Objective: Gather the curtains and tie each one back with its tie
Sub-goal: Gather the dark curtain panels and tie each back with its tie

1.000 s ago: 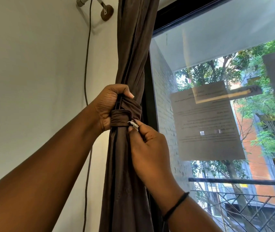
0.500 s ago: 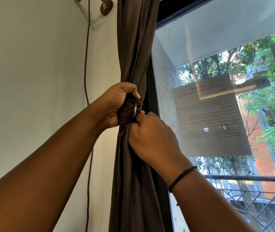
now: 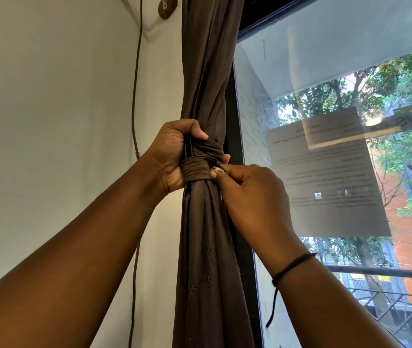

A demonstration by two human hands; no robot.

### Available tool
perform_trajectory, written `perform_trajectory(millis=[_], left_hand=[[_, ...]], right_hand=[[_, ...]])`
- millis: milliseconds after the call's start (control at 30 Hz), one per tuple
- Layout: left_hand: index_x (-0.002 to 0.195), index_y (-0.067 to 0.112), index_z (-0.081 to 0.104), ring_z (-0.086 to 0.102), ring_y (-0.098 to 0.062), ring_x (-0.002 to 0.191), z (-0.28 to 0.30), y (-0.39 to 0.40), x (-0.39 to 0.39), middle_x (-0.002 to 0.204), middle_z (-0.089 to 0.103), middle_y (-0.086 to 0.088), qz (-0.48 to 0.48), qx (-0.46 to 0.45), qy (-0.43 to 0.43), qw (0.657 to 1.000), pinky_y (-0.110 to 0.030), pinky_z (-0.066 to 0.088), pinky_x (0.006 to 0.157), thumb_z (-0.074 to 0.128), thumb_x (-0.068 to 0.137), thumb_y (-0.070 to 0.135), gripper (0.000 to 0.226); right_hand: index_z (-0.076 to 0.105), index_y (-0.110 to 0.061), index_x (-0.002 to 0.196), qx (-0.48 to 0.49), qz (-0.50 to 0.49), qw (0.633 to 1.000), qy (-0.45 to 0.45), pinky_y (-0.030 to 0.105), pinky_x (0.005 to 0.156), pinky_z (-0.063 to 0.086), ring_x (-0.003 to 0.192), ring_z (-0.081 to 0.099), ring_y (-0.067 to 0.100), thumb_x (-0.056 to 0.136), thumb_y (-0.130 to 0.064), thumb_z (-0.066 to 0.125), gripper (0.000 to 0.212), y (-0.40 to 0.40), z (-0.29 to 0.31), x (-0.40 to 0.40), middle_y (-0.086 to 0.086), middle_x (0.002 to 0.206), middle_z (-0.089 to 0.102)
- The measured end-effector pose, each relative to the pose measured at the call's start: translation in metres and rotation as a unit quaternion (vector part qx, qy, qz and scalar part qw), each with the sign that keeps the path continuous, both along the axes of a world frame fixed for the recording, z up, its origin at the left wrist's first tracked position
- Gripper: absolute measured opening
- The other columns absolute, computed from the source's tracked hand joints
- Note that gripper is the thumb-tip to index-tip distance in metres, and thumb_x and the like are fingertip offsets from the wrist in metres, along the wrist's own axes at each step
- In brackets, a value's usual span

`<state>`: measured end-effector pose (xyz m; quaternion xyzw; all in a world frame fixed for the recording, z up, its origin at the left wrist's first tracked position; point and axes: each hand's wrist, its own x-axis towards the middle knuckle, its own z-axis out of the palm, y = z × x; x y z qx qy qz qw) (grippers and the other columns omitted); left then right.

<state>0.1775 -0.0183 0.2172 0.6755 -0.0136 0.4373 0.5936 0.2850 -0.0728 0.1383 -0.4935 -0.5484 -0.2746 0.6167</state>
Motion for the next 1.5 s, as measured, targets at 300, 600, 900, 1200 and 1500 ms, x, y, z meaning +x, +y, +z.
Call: perform_trajectory(millis=[300,600,900,1200,1500], left_hand=[[0.074,0.002,0.052,0.059,-0.027,0.053,0.001,0.004,-0.003,0.065,0.058,-0.012,0.007,0.014,0.002,1.000,-0.028,0.052,0.052,0.039,0.082,0.010,0.018],[0.068,0.006,0.047,0.052,-0.022,0.057,0.001,0.001,-0.001,0.064,0.050,-0.010,0.001,0.046,0.026,0.999,-0.032,0.050,0.059,0.046,0.071,0.013,0.008],[0.072,0.020,0.057,0.059,-0.014,0.070,0.009,-0.004,-0.007,0.073,0.061,0.001,0.179,0.226,0.125,0.949,-0.028,0.049,0.059,0.047,0.087,0.023,0.019],[0.070,0.020,0.051,0.055,-0.017,0.068,0.003,-0.007,-0.009,0.071,0.056,-0.002,0.240,0.225,0.129,0.935,-0.034,0.046,0.063,0.036,0.094,0.029,0.029],[0.080,0.014,0.054,0.055,-0.018,0.070,-0.008,0.001,0.001,0.073,0.056,-0.005,0.250,0.191,0.045,0.948,-0.033,0.046,0.068,0.037,0.094,0.023,0.024]], right_hand=[[0.048,-0.029,0.106,0.053,-0.118,0.986,-0.106,0.014,0.056,0.033,0.075,0.049,0.009,0.084,-0.036,0.065,0.029,-0.008,0.021,-0.001,-0.010,0.096,0.047],[0.064,-0.021,0.100,0.080,-0.128,0.955,-0.254,0.028,0.075,0.036,0.079,0.050,0.010,0.080,-0.034,0.071,0.026,-0.003,0.035,0.022,-0.002,0.102,0.058],[0.054,-0.022,0.080,-0.002,0.089,0.956,-0.279,0.027,0.054,0.046,0.063,0.057,0.017,0.078,-0.025,0.065,0.011,-0.014,0.050,0.031,0.001,0.071,0.060],[0.051,-0.015,0.096,0.097,-0.156,0.926,-0.330,0.013,0.044,0.018,0.044,0.024,-0.003,0.090,-0.032,0.050,0.018,-0.006,0.046,0.019,-0.015,0.061,0.036],[0.065,-0.027,0.102,0.058,0.234,0.969,0.049,0.018,0.054,0.049,0.065,0.062,0.005,0.088,-0.009,0.056,0.024,0.004,0.029,0.000,-0.007,0.087,0.069]])
